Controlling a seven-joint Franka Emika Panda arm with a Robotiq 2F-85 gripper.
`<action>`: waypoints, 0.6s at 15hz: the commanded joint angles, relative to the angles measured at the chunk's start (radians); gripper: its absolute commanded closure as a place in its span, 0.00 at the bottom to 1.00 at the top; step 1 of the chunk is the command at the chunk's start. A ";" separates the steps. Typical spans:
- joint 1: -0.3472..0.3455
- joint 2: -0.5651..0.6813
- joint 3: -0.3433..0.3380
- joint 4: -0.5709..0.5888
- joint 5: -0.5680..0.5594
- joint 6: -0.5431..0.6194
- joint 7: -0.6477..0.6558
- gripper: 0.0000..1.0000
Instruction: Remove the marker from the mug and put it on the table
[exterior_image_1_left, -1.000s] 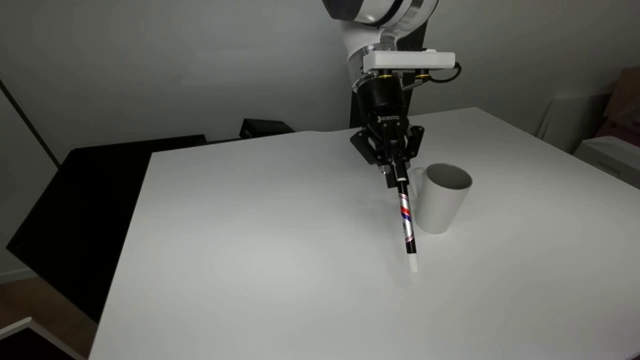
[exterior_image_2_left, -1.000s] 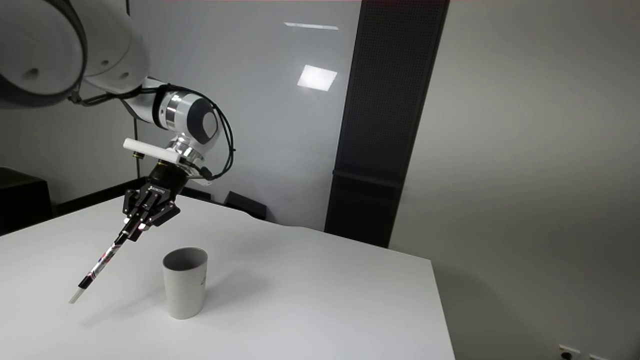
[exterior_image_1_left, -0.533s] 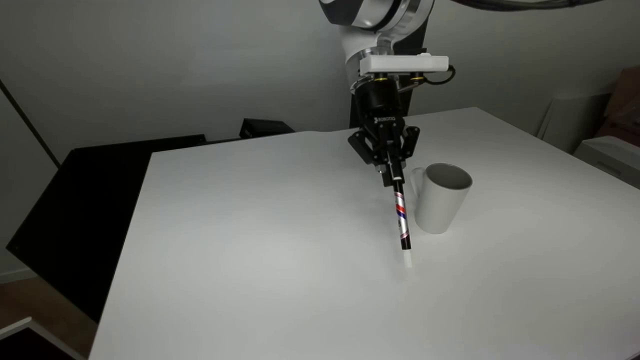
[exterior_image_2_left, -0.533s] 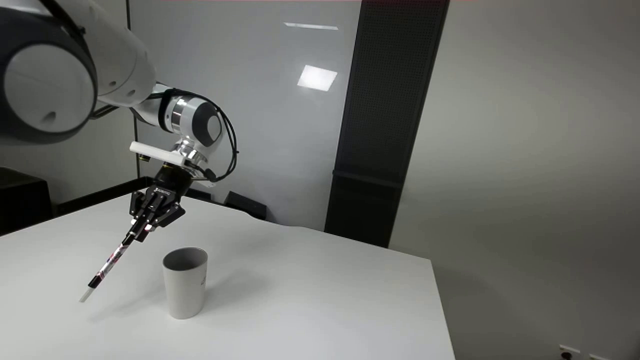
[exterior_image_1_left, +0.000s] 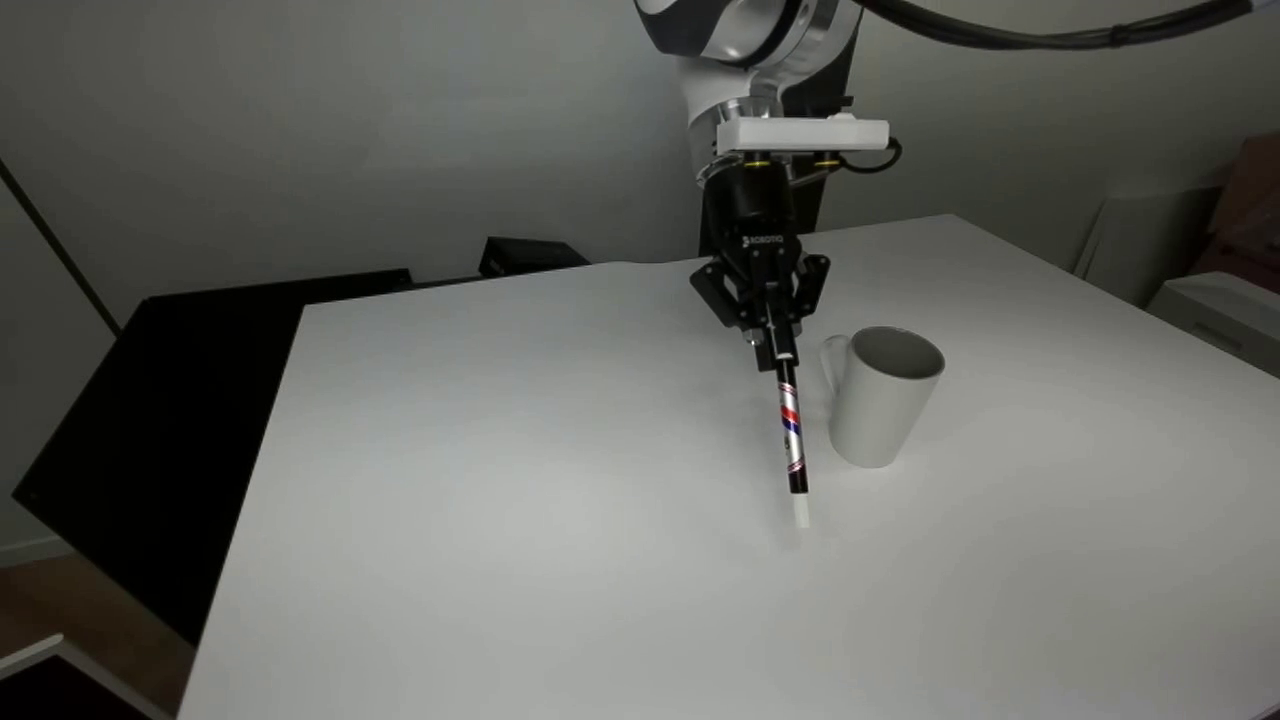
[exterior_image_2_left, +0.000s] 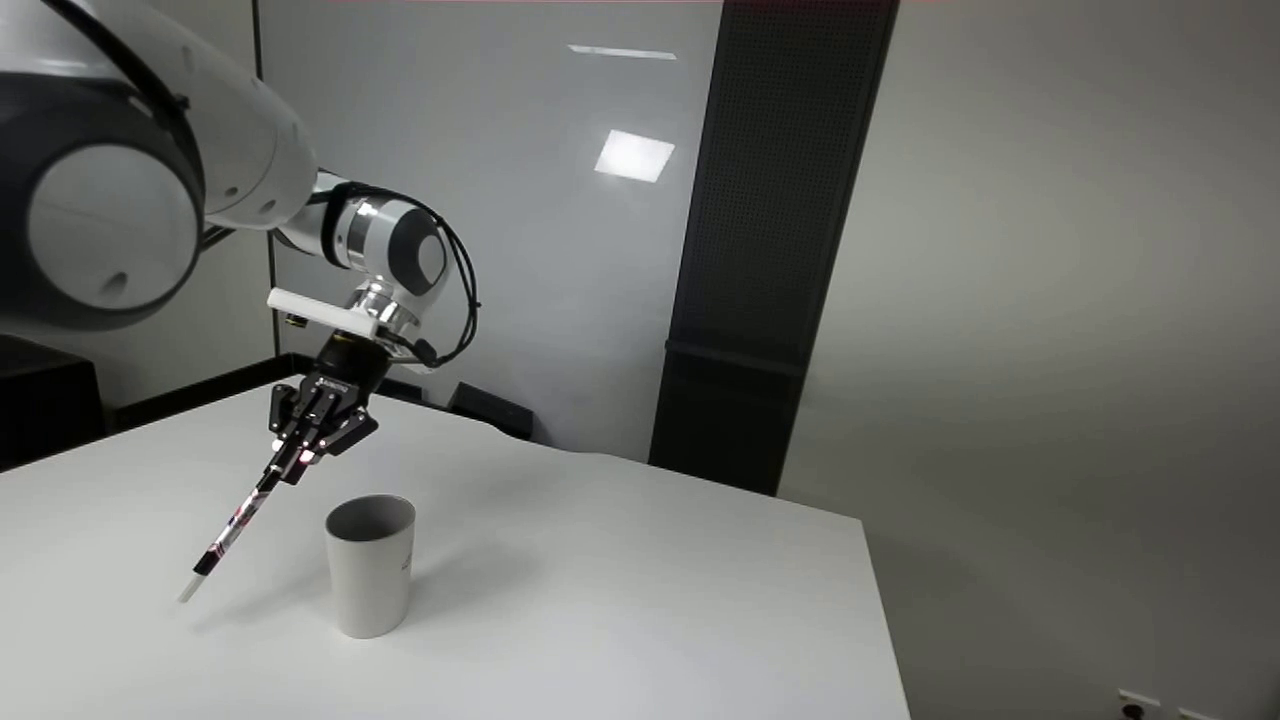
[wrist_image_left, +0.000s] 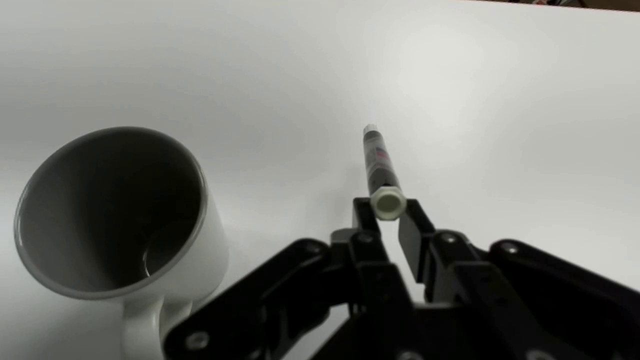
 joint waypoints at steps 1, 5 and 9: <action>0.014 0.043 -0.013 0.086 -0.034 0.038 -0.022 0.93; 0.018 0.053 -0.014 0.092 -0.071 0.152 -0.064 0.93; 0.016 0.052 -0.011 0.085 -0.069 0.185 -0.075 0.93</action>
